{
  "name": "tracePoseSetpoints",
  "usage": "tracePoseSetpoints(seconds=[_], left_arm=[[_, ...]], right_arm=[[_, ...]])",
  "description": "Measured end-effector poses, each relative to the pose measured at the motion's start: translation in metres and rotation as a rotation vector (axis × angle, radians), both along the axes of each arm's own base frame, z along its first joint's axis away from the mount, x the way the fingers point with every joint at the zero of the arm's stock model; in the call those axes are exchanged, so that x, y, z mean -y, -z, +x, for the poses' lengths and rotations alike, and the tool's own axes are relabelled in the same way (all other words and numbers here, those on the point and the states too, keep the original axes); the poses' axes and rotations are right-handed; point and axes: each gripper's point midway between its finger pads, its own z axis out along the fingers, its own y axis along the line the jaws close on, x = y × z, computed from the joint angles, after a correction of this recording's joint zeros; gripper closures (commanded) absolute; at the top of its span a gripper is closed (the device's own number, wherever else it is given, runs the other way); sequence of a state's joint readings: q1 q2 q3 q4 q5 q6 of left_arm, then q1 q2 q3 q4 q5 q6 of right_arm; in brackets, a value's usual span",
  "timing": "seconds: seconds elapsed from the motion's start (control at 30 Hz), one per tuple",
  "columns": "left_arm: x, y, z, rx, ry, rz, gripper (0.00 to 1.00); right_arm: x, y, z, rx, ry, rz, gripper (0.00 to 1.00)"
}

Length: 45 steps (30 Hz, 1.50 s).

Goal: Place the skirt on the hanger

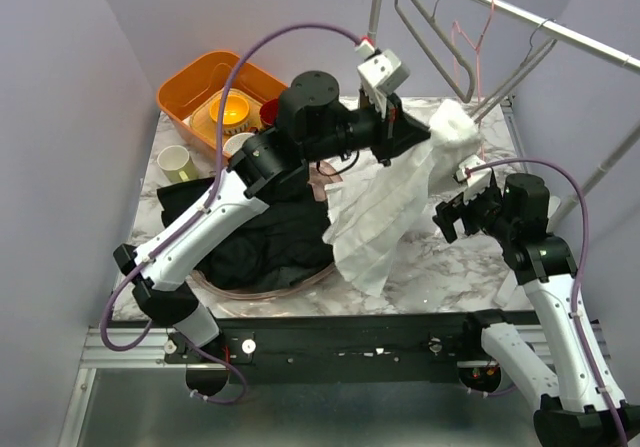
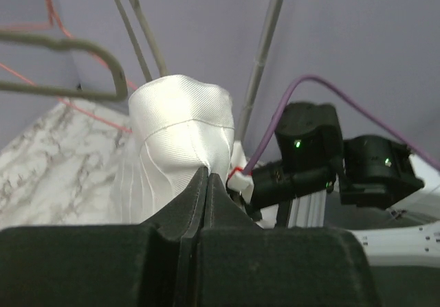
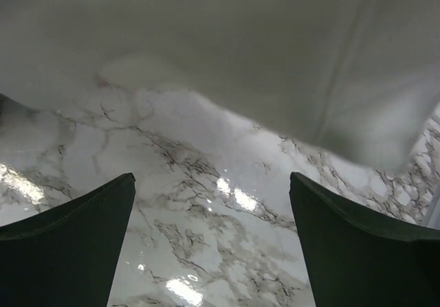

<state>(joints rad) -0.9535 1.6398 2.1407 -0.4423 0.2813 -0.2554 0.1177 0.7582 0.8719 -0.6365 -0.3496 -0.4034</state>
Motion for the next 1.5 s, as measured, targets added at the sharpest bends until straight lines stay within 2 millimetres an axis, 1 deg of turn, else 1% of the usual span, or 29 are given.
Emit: tracePoseSetpoints(seconds=[0.03,0.1,0.17,0.2,0.23,0.27,0.3,0.33,0.37,0.43,0.57,0.6,0.63,0.67,0.7,0.77,0.8,0.87,0.9,1.0,1.03,1.1,1.13,1.2,1.27,1.33,1.4,1.47,1.5], left_arm=[[0.0,0.012,0.001,-0.017,0.002,0.012,1.0],[0.003,0.052,0.001,-0.09,0.028,0.024,1.0],[0.003,0.106,0.008,-0.202,0.044,0.041,1.0],[0.004,0.123,0.01,-0.233,0.045,0.05,1.0],[0.004,0.146,0.013,-0.278,0.049,0.065,1.0],[0.004,0.175,0.014,-0.343,0.052,0.077,1.0],[0.004,0.208,0.012,-0.405,0.059,0.099,1.0],[0.002,0.228,0.01,-0.446,0.063,0.118,1.0],[0.002,0.256,0.003,-0.507,0.076,0.143,1.0],[-0.002,0.293,-0.006,-0.585,0.083,0.181,1.0],[-0.013,0.338,-0.017,-0.644,0.069,0.241,1.0],[-0.013,0.338,-0.017,-0.644,0.069,0.241,1.0],[-0.015,0.343,-0.016,-0.639,0.059,0.252,0.99],[-0.016,0.346,-0.015,-0.635,0.052,0.259,0.95],[-0.017,0.349,-0.015,-0.632,0.048,0.265,0.86],[-0.019,0.354,-0.015,-0.623,0.048,0.276,0.72],[-0.019,0.354,-0.015,-0.621,0.048,0.278,0.62],[-0.018,0.356,-0.016,-0.606,0.06,0.285,0.52],[-0.018,0.357,-0.017,-0.602,0.063,0.288,0.42],[-0.02,0.356,-0.015,-0.568,0.06,0.301,0.29],[-0.023,0.355,-0.015,-0.554,0.05,0.311,0.26],[-0.031,0.348,-0.014,-0.515,0.026,0.324,0.22],[-0.038,0.341,-0.01,-0.482,-0.008,0.329,0.19],[-0.045,0.325,-0.005,-0.437,-0.052,0.324,0.19],[-0.055,0.304,0.01,-0.389,-0.146,0.31,0.19],[-0.062,0.291,0.028,-0.372,-0.232,0.301,0.19],[-0.068,0.287,0.048,-0.378,-0.328,0.315,0.22],[-0.069,0.288,0.069,-0.392,-0.411,0.338,0.3],[-0.069,0.292,0.08,-0.408,-0.451,0.361,0.32]], right_arm=[[0.003,0.0,0.0,0.006,0.01,-0.017,0.0],[0.01,0.001,-0.002,0.01,0.026,-0.051,0.0],[0.016,0.004,-0.004,0.004,0.041,-0.079,0.0],[0.017,0.005,-0.006,0.001,0.043,-0.089,0.0],[0.02,0.006,-0.007,-0.002,0.047,-0.102,0.0],[0.021,0.007,-0.008,-0.005,0.049,-0.11,0.0],[0.022,0.009,-0.009,-0.009,0.047,-0.12,0.0],[0.023,0.01,-0.01,-0.012,0.045,-0.125,0.0],[0.023,0.014,-0.011,-0.023,0.039,-0.133,0.0],[0.023,0.02,-0.014,-0.043,0.029,-0.142,0.0],[0.014,0.034,-0.02,-0.096,-0.054,-0.149,0.0],[0.011,0.037,-0.021,-0.109,-0.079,-0.148,0.0],[0.008,0.042,-0.022,-0.127,-0.107,-0.148,0.0],[0.006,0.046,-0.024,-0.143,-0.134,-0.149,0.0],[0.002,0.053,-0.025,-0.17,-0.169,-0.15,0.0],[-0.003,0.061,-0.026,-0.2,-0.216,-0.146,0.0],[-0.006,0.065,-0.027,-0.215,-0.242,-0.144,0.0],[-0.01,0.069,-0.028,-0.231,-0.277,-0.14,0.0],[-0.012,0.07,-0.028,-0.233,-0.295,-0.137,0.0],[-0.018,0.07,-0.031,-0.226,-0.35,-0.124,0.0],[-0.022,0.069,-0.033,-0.221,-0.378,-0.116,0.0],[-0.028,0.068,-0.037,-0.214,-0.427,-0.098,0.0],[-0.032,0.068,-0.038,-0.211,-0.45,-0.088,0.0],[-0.036,0.068,-0.04,-0.212,-0.482,-0.072,0.0],[-0.04,0.071,-0.04,-0.228,-0.502,-0.056,0.0],[-0.041,0.075,-0.04,-0.251,-0.507,-0.043,0.01],[-0.042,0.077,-0.039,-0.265,-0.501,-0.033,0.01],[-0.042,0.076,-0.039,-0.273,-0.485,-0.022,0.01],[-0.042,0.076,-0.038,-0.275,-0.475,-0.016,0.01]])
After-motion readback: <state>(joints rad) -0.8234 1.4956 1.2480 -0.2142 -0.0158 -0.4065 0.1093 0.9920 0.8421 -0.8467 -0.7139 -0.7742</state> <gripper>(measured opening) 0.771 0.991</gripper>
